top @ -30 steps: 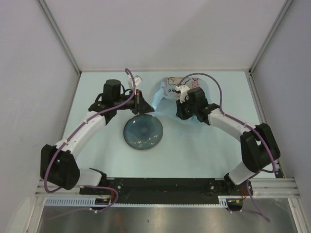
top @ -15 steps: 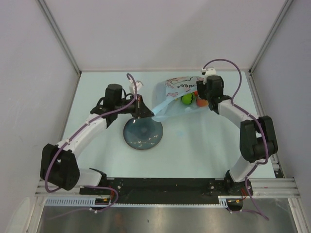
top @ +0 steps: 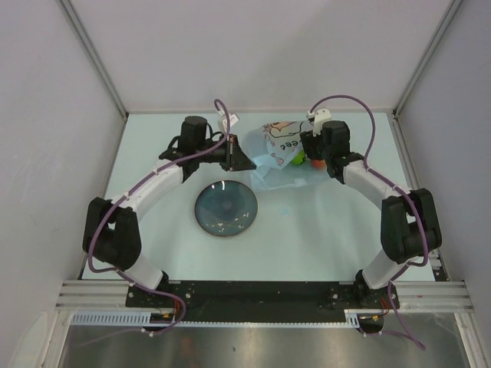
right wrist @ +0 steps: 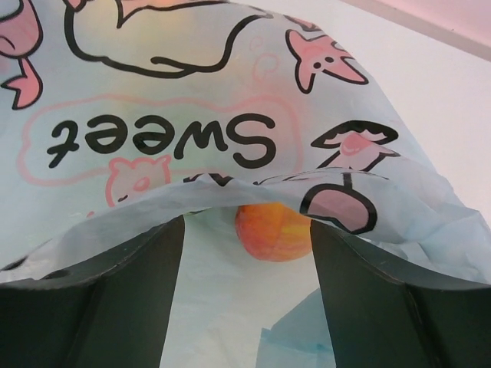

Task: Take the fake fruits out of the plastic bag
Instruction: Adjust the plastic bag at the center of the board, then take out the fake fruit from the plastic bag.

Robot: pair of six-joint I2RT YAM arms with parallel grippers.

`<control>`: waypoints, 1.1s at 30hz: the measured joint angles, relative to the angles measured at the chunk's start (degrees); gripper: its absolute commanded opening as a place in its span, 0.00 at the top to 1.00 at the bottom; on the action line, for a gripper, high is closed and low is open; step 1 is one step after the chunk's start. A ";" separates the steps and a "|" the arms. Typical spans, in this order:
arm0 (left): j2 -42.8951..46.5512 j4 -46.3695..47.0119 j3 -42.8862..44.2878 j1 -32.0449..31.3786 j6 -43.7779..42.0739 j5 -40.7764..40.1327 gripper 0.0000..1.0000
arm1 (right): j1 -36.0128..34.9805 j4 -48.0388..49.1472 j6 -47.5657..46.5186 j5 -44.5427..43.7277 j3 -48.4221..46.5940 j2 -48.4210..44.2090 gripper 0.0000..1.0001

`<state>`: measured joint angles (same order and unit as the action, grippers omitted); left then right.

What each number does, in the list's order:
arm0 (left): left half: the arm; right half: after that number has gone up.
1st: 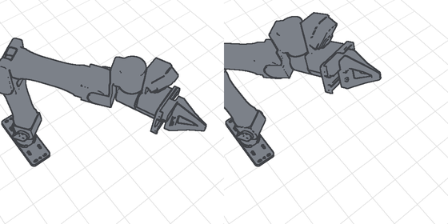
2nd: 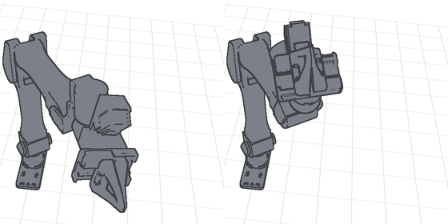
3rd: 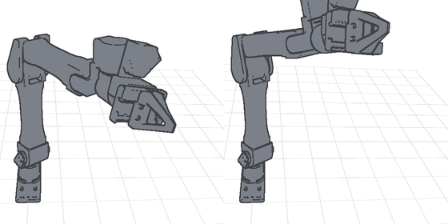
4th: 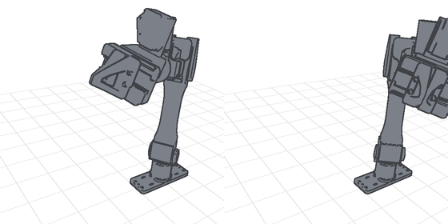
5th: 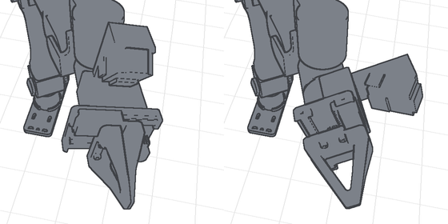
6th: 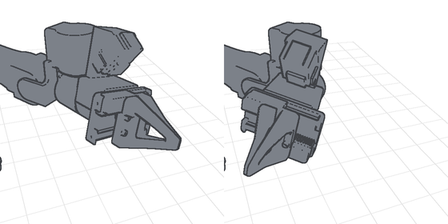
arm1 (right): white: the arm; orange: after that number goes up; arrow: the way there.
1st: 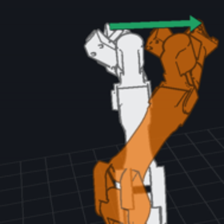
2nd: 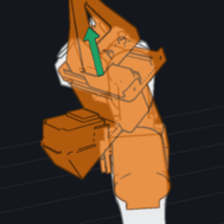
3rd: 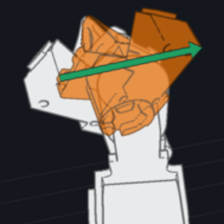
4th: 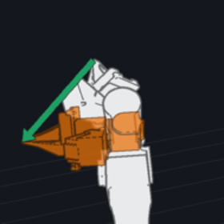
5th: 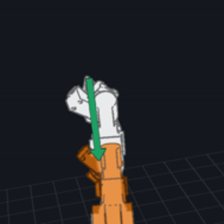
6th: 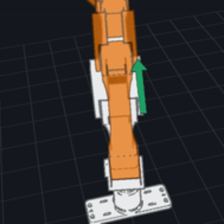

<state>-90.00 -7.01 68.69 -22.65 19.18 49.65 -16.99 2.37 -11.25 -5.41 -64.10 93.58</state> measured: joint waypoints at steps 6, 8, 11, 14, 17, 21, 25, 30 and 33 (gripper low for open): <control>-0.22 2.64 1.70 0.00 1.33 0.66 1.00 | -0.07 -1.40 1.77 2.03 -1.46 4.13 0.12; -0.24 2.82 2.60 0.07 1.81 0.92 1.00 | -0.17 -2.03 2.34 2.58 -2.40 6.32 0.06; -0.66 2.80 5.18 0.37 2.23 1.77 1.00 | -0.17 -2.97 2.75 3.10 -6.05 10.45 0.01; -0.81 3.21 6.62 0.72 2.45 2.08 1.00 | -0.20 -2.99 3.10 3.34 -11.04 14.82 0.00; -1.16 3.26 6.86 1.07 2.47 2.14 1.00 | -0.15 -4.07 3.58 4.35 -17.20 19.58 0.00; -2.21 2.82 6.86 1.22 2.45 2.01 1.00 | -0.15 -5.35 4.04 6.05 -22.12 24.41 0.00; -2.47 2.12 6.86 1.44 2.36 1.73 1.00 | -0.24 -7.74 4.87 6.38 -22.53 26.49 0.09; -2.47 1.75 6.86 1.92 2.29 1.57 1.00 | -0.26 -9.27 5.22 6.19 -22.43 26.97 0.49; -2.47 1.75 6.86 2.27 2.27 1.51 1.00 | -0.26 -10.32 5.40 6.82 -22.43 26.36 0.57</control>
<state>-92.47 -5.26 75.55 -20.38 21.45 51.16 -17.26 -7.94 -5.85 1.41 -86.52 119.94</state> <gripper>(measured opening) 0.003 0.741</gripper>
